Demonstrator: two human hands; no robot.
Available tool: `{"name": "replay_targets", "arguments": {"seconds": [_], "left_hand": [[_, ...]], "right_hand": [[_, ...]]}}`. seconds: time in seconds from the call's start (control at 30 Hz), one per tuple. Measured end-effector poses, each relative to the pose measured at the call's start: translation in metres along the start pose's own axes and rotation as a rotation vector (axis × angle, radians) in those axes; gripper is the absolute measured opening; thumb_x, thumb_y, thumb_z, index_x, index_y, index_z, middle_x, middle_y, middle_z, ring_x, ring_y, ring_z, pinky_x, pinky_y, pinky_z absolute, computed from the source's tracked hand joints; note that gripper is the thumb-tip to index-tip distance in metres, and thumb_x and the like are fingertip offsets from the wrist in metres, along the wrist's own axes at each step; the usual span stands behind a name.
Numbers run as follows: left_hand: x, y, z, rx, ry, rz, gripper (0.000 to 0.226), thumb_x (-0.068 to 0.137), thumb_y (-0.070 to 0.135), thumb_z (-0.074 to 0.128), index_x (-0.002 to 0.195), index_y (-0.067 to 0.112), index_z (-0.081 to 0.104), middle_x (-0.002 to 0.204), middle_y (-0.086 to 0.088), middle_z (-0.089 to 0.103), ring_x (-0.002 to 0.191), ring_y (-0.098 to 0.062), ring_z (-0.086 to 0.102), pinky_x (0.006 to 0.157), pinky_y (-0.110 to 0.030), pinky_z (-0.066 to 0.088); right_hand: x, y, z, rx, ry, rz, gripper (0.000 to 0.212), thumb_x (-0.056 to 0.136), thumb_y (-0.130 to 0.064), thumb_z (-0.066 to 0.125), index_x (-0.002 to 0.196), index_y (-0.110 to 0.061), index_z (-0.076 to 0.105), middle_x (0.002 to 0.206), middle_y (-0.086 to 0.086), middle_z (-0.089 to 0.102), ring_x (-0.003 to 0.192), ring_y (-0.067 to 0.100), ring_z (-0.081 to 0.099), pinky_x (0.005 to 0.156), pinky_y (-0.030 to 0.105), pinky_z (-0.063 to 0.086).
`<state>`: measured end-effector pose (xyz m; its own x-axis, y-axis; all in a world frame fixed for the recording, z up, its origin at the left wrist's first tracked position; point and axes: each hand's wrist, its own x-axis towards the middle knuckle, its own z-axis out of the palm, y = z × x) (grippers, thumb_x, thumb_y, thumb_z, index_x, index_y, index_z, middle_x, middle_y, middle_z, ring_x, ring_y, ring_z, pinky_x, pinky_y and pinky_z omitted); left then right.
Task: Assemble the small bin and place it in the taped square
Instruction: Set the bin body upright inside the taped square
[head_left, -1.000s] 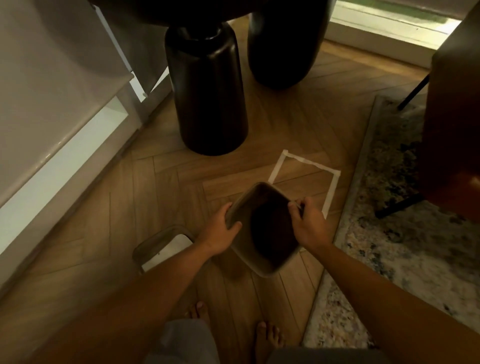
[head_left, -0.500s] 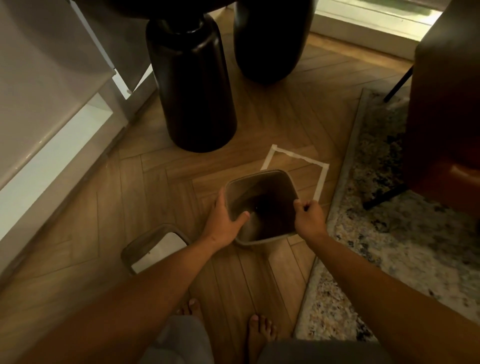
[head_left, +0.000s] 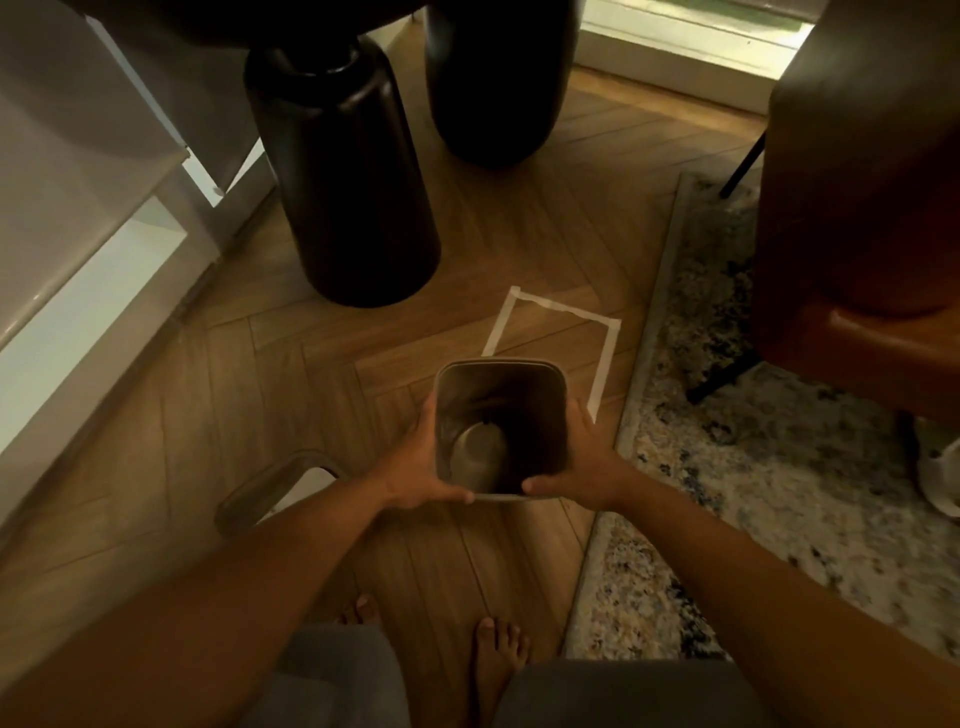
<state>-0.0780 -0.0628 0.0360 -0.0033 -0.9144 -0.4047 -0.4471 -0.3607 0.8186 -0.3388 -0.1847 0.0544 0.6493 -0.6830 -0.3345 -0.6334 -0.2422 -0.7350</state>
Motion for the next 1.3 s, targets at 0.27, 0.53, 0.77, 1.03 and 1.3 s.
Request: {"name": "replay_targets", "arguments": {"seconds": [0.27,0.53,0.77,1.03,1.3], "left_hand": [[0.014,0.016,0.000,0.036,0.007,0.038,0.148,0.054,0.044,0.097,0.160,0.041,-0.006,0.166,0.001,0.020,0.151,-0.020,0.023,0.118,-0.046,0.030],[0.028,0.024,0.008,0.105,-0.026,0.048,0.145,0.055,0.040,0.096,0.160,0.042,-0.003,0.166,-0.002,0.022,0.148,-0.018,0.024,0.114,-0.038,0.030],[0.031,0.027,0.015,0.153,-0.042,0.038,0.145,0.052,0.049,0.094,0.161,0.037,0.000,0.165,-0.003,0.024,0.150,-0.024,0.027,0.117,-0.045,0.032],[0.029,0.035,0.009,0.131,-0.075,0.083,0.134,0.062,0.050,0.091,0.162,0.034,0.003,0.166,-0.003,0.026,0.150,-0.022,0.030,0.117,-0.048,0.035],[0.011,0.030,-0.029,0.086,0.176,-0.062,0.079,0.090,0.055,0.068,0.155,0.025,0.035,0.156,-0.006,0.044,0.141,-0.025,0.044,0.105,-0.039,0.043]], "right_hand": [[-0.017,0.008,0.007,-0.167,-0.082,0.144,0.156,0.066,-0.040,0.097,0.162,-0.018,-0.024,0.170,0.008,-0.029,0.155,0.025,-0.009,0.111,0.029,0.011],[-0.035,0.008,0.005,-0.112,0.033,0.237,0.155,0.065,-0.034,0.098,0.163,-0.016,-0.022,0.171,0.006,-0.027,0.158,0.028,-0.009,0.122,0.045,0.027],[-0.044,0.016,0.001,-0.102,0.057,0.245,0.157,0.064,-0.036,0.098,0.161,-0.015,-0.024,0.170,0.004,-0.029,0.158,0.026,0.000,0.114,0.031,0.024],[-0.044,0.007,-0.012,-0.063,0.090,0.238,0.143,0.069,-0.052,0.092,0.166,-0.020,-0.009,0.172,0.002,-0.021,0.158,0.030,0.007,0.115,0.034,0.026],[-0.021,-0.055,-0.038,-0.091,0.289,0.112,0.073,0.095,-0.046,0.069,0.157,-0.019,0.041,0.171,0.006,0.021,0.147,0.030,0.041,0.115,0.046,0.043]]}}
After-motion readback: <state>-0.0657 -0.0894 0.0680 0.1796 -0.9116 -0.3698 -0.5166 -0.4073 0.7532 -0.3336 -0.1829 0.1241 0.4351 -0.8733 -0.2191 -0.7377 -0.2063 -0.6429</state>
